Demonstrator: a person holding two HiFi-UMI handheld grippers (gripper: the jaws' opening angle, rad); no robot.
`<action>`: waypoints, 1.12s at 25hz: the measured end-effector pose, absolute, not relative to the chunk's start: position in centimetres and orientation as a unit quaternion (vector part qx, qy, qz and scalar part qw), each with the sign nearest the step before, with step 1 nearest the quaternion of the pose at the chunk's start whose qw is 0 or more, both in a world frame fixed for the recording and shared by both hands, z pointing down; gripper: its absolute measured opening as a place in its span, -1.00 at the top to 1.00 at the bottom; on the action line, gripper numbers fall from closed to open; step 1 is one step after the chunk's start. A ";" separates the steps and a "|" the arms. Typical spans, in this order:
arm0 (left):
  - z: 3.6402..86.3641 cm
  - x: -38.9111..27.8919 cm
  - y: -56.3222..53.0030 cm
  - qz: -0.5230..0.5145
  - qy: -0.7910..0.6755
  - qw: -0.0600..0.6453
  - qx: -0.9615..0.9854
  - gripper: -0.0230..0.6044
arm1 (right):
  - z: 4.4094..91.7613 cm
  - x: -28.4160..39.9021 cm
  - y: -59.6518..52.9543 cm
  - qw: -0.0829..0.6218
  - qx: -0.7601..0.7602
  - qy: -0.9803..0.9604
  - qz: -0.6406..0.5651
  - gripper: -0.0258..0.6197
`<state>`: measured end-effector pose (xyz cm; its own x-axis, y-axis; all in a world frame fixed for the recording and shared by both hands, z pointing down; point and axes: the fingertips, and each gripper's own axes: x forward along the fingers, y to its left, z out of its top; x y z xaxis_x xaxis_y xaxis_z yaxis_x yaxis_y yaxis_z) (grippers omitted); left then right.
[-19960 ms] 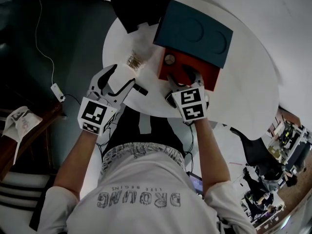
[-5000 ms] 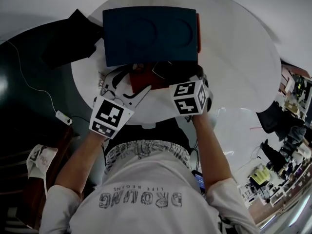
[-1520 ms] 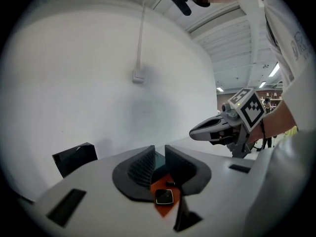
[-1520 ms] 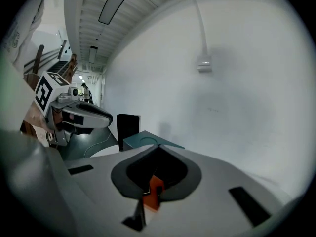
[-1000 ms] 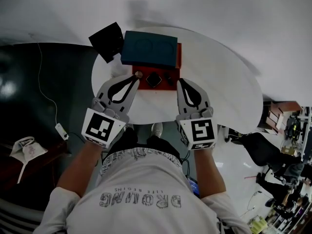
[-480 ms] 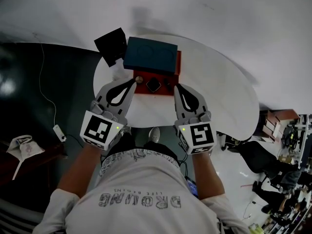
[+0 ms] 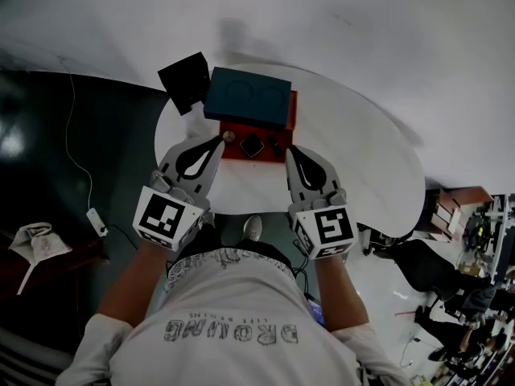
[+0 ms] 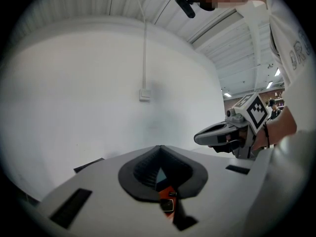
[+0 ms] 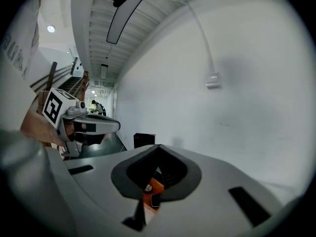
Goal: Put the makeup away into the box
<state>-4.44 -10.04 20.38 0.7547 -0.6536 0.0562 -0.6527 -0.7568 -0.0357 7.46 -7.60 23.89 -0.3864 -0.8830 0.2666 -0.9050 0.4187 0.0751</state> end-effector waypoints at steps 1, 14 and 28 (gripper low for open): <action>20.3 -4.5 -10.0 -0.033 0.349 0.007 -0.936 0.86 | 23.9 7.4 -7.5 0.132 0.536 -0.833 0.042 0.90; 20.7 -4.2 -9.6 -0.038 0.352 -0.005 -0.935 0.86 | 23.9 7.4 -7.5 0.119 0.531 -0.837 0.056 0.90; 20.9 -4.1 -10.0 -0.040 0.355 -0.014 -0.934 0.86 | 24.2 8.0 -7.8 0.112 0.532 -0.837 0.061 0.91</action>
<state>-4.05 -10.04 20.90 0.7447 -0.6619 0.0852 -0.6642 -0.7475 -0.0015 8.02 -7.85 24.16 -0.4084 -0.8769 0.2534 -0.9045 0.4261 0.0169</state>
